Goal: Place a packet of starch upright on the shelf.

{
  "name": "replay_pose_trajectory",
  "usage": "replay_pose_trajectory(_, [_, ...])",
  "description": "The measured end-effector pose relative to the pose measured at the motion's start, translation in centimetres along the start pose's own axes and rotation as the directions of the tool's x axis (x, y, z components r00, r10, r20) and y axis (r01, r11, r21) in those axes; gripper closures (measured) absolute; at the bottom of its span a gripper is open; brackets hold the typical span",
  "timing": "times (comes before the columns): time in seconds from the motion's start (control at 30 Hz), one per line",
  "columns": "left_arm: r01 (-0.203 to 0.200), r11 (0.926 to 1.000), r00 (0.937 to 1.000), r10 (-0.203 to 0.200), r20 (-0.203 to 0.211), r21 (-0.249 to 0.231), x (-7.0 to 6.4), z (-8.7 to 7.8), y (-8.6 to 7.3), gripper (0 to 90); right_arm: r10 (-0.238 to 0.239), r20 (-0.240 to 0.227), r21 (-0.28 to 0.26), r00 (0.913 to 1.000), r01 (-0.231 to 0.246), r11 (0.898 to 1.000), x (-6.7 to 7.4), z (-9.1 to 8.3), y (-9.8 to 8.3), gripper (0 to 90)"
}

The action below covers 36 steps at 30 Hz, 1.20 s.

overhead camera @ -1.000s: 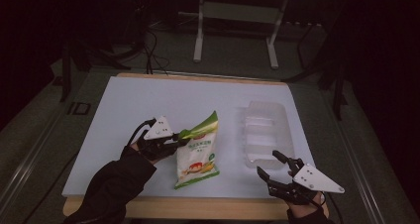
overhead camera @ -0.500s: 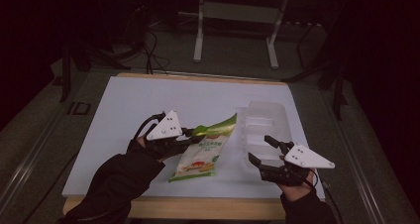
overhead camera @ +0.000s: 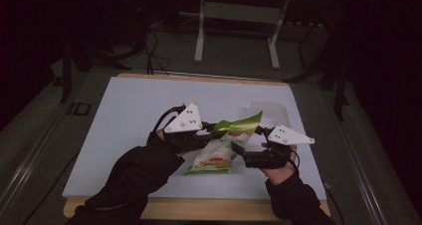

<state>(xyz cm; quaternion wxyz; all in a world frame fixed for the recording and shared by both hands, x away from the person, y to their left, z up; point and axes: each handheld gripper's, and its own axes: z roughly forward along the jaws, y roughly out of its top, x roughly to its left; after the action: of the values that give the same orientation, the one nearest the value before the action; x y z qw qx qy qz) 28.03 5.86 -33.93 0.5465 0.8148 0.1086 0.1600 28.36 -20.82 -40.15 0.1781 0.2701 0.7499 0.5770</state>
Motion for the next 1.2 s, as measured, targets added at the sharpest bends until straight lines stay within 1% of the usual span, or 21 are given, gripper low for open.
replay_pose_trajectory(0.03, [0.002,1.0,0.9999,-0.002,0.012,-0.002,-0.1,0.2,0.0,80.6,0.005,-0.002,-0.002,1.0,-0.005,1.0,0.0,0.1,0.0,15.8])
replay_pose_trajectory(0.07, [0.002,1.0,0.9999,-0.002,0.012,-0.002,-0.1,0.2,0.0,80.6,0.005,-0.002,-0.002,1.0,-0.005,1.0,0.0,0.1,0.0,15.8])
replay_pose_trajectory(0.1, [0.003,1.0,1.0,-0.003,0.009,0.0,-0.2,0.5,0.0,80.6,0.005,0.001,-0.005,1.0,-0.005,1.0,0.0,0.2,0.0,18.1])
replay_pose_trajectory(0.2, [0.025,0.9997,0.9995,-0.025,0.018,-0.003,0.1,0.6,-0.2,80.5,-0.019,0.004,0.021,0.9998,0.019,1.0,-0.2,-0.3,0.0,45.0])
replay_pose_trajectory(0.23, [0.029,0.9996,0.9994,-0.028,0.02,-0.002,0.2,0.6,-0.3,80.5,-0.02,0.0,0.021,0.9998,0.02,1.0,-0.4,-0.5,-0.1,51.1])
replay_pose_trajectory(0.27, [0.029,0.9996,0.9994,-0.029,0.018,0.001,0.2,0.6,-0.3,80.5,-0.008,-0.017,0.023,0.9998,0.008,1.0,-0.6,-0.6,-0.1,57.8])
replay_pose_trajectory(0.33, [0.029,0.9996,0.9993,-0.029,0.025,0.005,0.1,0.7,-0.4,80.5,0.009,-0.049,0.03,0.9988,-0.007,1.0,-1.0,-0.7,-0.1,66.4])
replay_pose_trajectory(0.37, [0.026,0.9996,0.9994,-0.026,0.021,0.012,0.1,0.8,-0.5,80.5,0.011,-0.056,0.033,0.9984,-0.009,0.999,-1.0,-0.7,0.0,71.8])
replay_pose_trajectory(0.47, [0.046,0.9989,0.9987,-0.046,0.022,0.014,0.4,0.8,-0.8,80.4,-0.018,-0.049,0.063,0.9986,0.021,0.998,-0.6,-0.8,0.4,83.1])
replay_pose_trajectory(0.5, [0.053,0.9986,0.9982,-0.053,0.027,0.01,0.6,0.7,-0.9,80.3,-0.04,-0.05,0.074,0.9979,0.044,0.996,-0.5,-0.8,0.6,84.1])
replay_pose_trajectory(0.57, [0.077,0.997,0.9961,-0.077,0.044,-0.005,0.9,0.5,-1.1,80.2,-0.04,-0.059,0.085,0.9975,0.045,0.995,-0.5,-0.9,1.0,84.7])
replay_pose_trajectory(0.63, [0.087,0.9961,0.9946,-0.086,0.058,-0.014,1.2,0.3,-1.3,80.0,-0.049,-0.061,0.088,0.9969,0.054,0.995,-0.6,-0.9,1.3,84.7])
replay_pose_trajectory(0.7, [0.08,0.9967,0.9952,-0.079,0.057,-0.016,1.3,0.1,-1.3,79.9,-0.069,-0.067,0.091,0.9954,0.075,0.993,-0.6,-0.9,1.7,85.1])
replay_pose_trajectory(0.83, [0.091,0.9955,0.9938,-0.089,0.067,-0.027,1.7,-0.2,-1.4,79.2,-0.038,-0.082,0.089,0.9959,0.045,0.995,-0.9,-1.1,2.4,85.4])
replay_pose_trajectory(0.93, [0.124,0.9908,0.9904,-0.12,0.069,-0.054,2.0,-0.4,-1.6,76.2,-0.022,-0.077,0.076,0.9968,0.028,0.997,-1.0,-1.2,2.9,85.5])
replay_pose_trajectory(1.0, [0.137,0.9882,0.9895,-0.133,0.058,-0.07,2.3,-0.5,-1.8,70.9,-0.025,-0.063,0.061,0.9977,0.029,0.998,-1.0,-1.3,3.3,85.6])
replay_pose_trajectory(1.03, [0.152,0.9849,0.9877,-0.148,0.051,-0.084,2.4,-0.6,-2.0,64.6,-0.027,-0.06,0.056,0.9978,0.03,0.998,-1.1,-1.4,3.5,85.6])
replay_pose_trajectory(1.07, [0.152,0.9849,0.9877,-0.148,0.051,-0.084,2.4,-0.6,-2.0,57.4,-0.027,-0.06,0.056,0.9978,0.03,0.998,-1.1,-1.4,3.5,85.6])
replay_pose_trajectory(1.1, [0.17,0.9807,0.985,-0.167,0.044,-0.096,2.7,-0.9,-2.3,57.4,-0.028,-0.05,0.047,0.9983,0.031,0.998,-1.3,-1.5,3.7,85.6])
replay_pose_trajectory(1.13, [0.179,0.9789,0.9836,-0.176,0.039,-0.099,2.9,-1.0,-2.5,47.5,-0.019,-0.031,0.036,0.9993,0.02,0.999,-1.7,-1.7,4.1,85.6])
replay_pose_trajectory(1.2, [0.215,0.9695,0.9766,-0.211,0.04,-0.118,3.3,-1.3,-3.0,39.2,-0.008,-0.015,0.025,0.9999,0.008,1.0,-2.3,-2.0,4.4,85.6])
